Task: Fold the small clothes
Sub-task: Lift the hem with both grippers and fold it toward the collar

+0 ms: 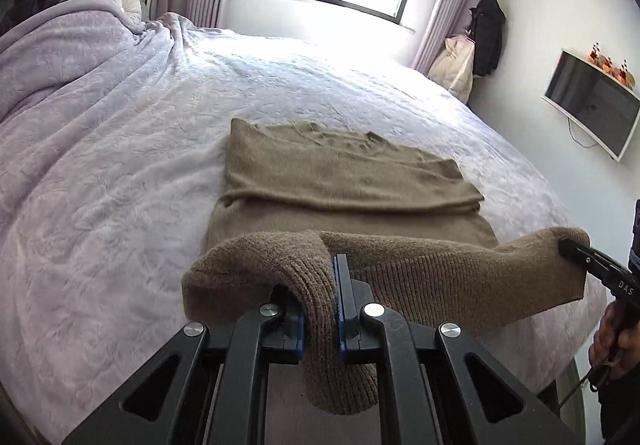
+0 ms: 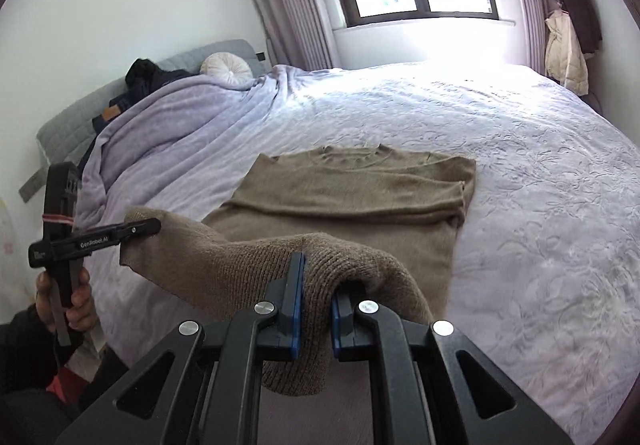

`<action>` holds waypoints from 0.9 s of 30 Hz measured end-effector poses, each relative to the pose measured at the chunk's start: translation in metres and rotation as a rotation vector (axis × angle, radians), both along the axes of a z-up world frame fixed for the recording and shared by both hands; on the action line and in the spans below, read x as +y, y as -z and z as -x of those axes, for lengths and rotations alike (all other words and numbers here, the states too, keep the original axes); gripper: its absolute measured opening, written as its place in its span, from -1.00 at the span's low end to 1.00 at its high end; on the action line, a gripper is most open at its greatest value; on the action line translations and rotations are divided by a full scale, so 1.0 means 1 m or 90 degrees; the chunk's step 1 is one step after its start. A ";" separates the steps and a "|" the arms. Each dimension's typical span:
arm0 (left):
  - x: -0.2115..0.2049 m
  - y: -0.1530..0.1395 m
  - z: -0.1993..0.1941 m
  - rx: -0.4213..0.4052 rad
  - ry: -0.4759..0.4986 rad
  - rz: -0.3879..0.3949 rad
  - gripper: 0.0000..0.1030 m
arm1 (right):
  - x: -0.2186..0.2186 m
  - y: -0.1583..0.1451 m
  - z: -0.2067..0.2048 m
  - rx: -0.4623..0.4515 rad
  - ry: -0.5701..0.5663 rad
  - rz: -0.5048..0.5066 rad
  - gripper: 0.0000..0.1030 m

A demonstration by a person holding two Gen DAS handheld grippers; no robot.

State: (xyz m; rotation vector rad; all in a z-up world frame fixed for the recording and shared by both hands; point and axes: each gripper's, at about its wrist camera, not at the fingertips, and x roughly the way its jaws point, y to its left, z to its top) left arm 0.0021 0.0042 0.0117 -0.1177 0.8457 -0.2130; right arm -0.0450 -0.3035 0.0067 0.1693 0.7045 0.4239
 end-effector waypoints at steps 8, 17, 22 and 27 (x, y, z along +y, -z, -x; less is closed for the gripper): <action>-0.003 -0.019 -0.059 -0.009 -0.017 0.023 -0.77 | -0.011 -0.018 -0.066 0.019 0.041 -0.037 -0.78; -0.014 -0.027 -0.146 -0.006 -0.028 0.012 -0.77 | -0.023 -0.024 -0.146 0.041 0.090 -0.075 -0.78; -0.016 0.001 -0.211 0.037 -0.043 -0.008 -0.77 | -0.022 -0.011 -0.203 0.058 0.115 -0.060 -0.78; -0.018 0.040 -0.266 0.084 -0.051 -0.022 -0.77 | -0.023 0.029 -0.261 0.111 0.143 -0.049 -0.78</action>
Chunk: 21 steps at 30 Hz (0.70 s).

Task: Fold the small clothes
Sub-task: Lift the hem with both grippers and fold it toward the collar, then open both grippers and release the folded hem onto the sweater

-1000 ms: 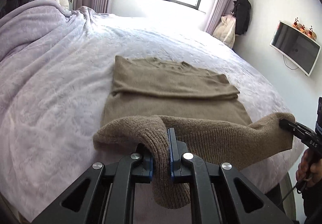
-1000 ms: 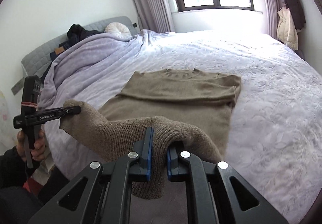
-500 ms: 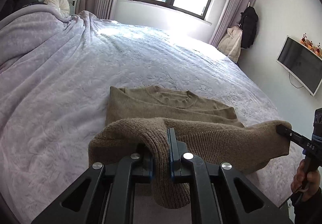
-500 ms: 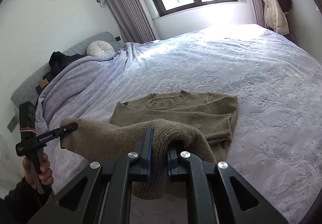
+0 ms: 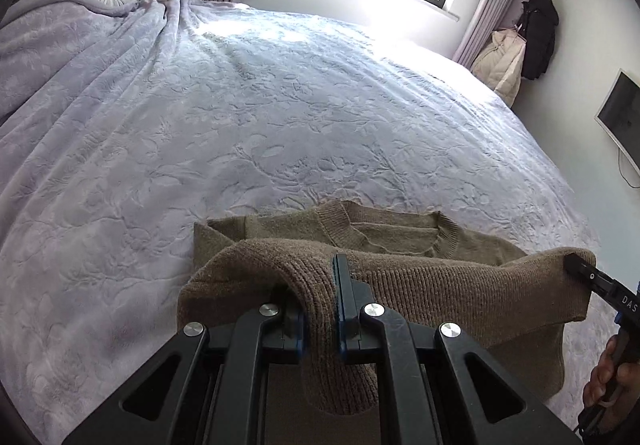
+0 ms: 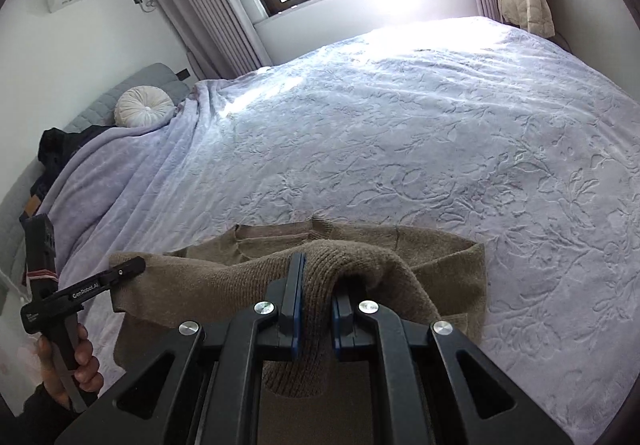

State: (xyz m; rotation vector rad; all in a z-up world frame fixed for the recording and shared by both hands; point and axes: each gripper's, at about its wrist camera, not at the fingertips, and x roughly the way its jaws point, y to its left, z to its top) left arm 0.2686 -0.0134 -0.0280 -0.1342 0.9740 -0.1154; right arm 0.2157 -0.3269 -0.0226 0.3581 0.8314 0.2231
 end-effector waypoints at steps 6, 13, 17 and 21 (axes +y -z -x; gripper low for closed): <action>0.003 0.057 -0.045 0.083 -0.019 -0.010 -0.75 | -0.009 0.056 -0.048 0.075 0.030 -0.008 -0.77; 0.020 0.067 -0.047 0.117 -0.015 0.071 -0.69 | -0.024 0.084 -0.065 0.148 0.048 -0.077 -0.60; 0.027 0.045 -0.044 0.097 0.009 0.182 1.00 | -0.027 0.069 -0.062 0.127 0.043 -0.122 -0.17; 0.031 0.024 -0.040 0.061 -0.042 0.090 1.00 | -0.028 0.067 -0.062 0.149 0.057 -0.138 0.26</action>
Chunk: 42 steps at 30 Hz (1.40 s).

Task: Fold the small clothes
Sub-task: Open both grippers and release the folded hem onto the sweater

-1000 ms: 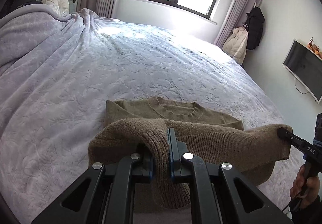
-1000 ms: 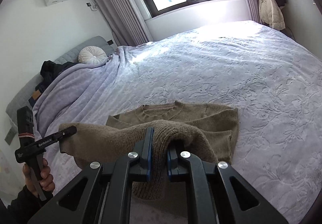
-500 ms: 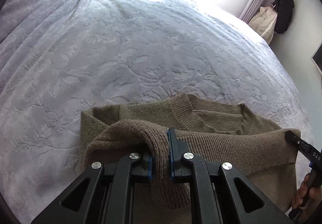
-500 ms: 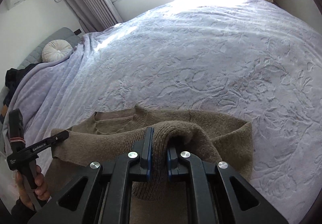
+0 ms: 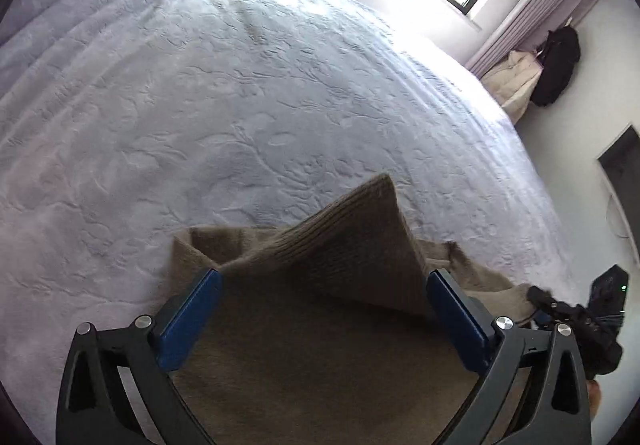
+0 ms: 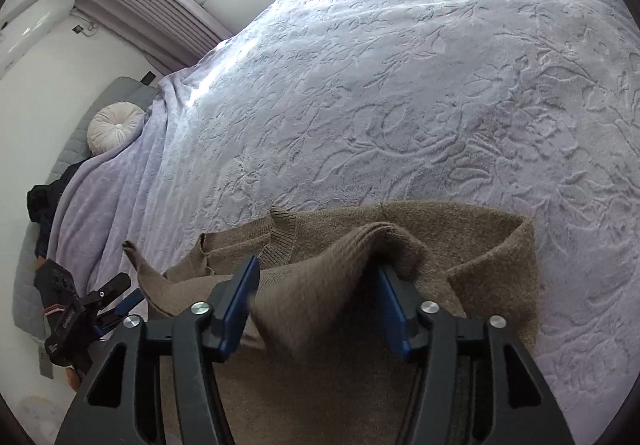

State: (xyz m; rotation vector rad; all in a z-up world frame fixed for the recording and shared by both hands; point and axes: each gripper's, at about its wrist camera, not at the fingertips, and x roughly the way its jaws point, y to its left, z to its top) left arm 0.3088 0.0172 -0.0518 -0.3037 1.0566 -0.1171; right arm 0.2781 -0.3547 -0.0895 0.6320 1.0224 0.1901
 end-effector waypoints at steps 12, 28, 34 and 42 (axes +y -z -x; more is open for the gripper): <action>-0.032 -0.008 0.013 -0.041 0.060 -0.157 1.00 | 0.019 -0.038 0.041 -0.078 -0.021 0.269 0.44; 0.075 0.029 0.013 0.058 -0.034 -0.173 1.00 | -0.026 0.002 0.022 0.048 0.014 0.357 0.44; 0.080 0.025 0.055 0.069 0.028 -0.140 1.00 | -0.050 -0.017 0.078 0.014 0.008 0.248 0.55; 0.051 0.064 0.059 0.105 0.053 -0.126 1.00 | -0.029 0.027 0.087 0.057 -0.030 0.123 0.69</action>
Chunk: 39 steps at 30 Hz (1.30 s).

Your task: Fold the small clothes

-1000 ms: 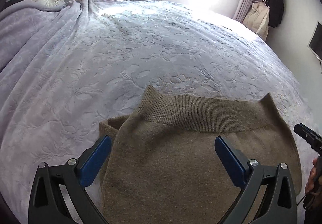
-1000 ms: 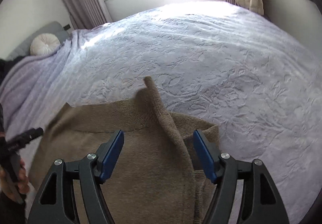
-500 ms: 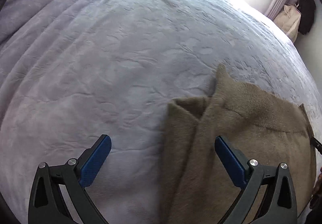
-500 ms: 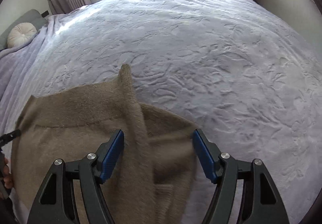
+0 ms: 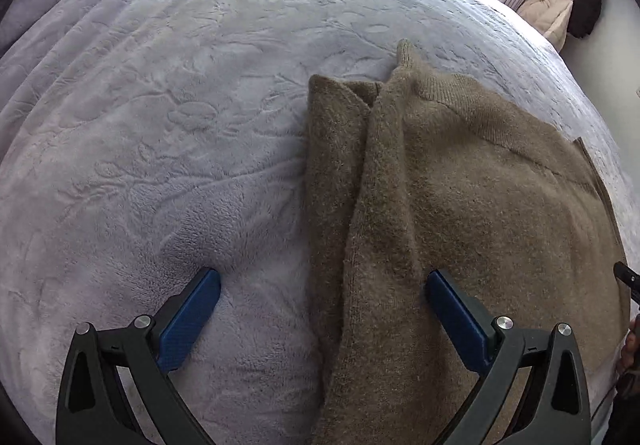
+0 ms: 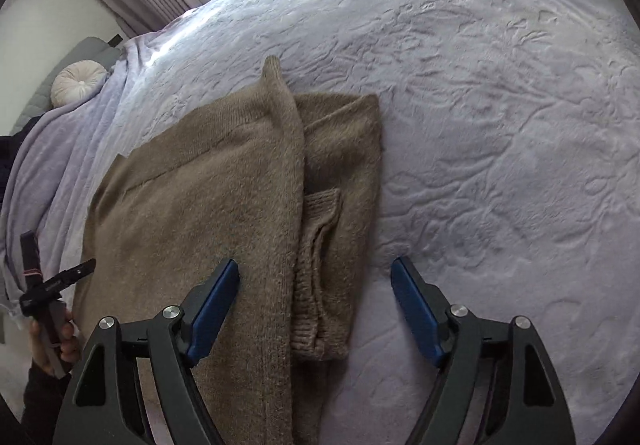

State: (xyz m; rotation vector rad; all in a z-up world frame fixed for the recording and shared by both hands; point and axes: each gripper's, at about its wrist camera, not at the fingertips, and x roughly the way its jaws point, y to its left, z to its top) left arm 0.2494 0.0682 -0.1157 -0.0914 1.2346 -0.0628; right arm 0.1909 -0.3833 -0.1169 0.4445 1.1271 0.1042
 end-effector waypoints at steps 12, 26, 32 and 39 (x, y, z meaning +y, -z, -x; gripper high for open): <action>-0.004 -0.001 0.000 -0.013 0.065 0.044 1.00 | 0.034 0.006 -0.017 -0.044 -0.061 0.007 0.61; 0.015 0.004 0.003 -0.004 0.100 0.089 1.00 | 0.034 0.011 -0.011 -0.062 -0.078 0.007 0.69; -0.012 -0.002 -0.009 -0.024 0.138 0.099 0.08 | 0.052 0.008 -0.011 -0.061 -0.103 0.068 0.60; -0.021 -0.010 -0.011 -0.014 0.137 0.124 -0.60 | 0.033 0.004 -0.013 -0.051 -0.081 -0.043 -0.47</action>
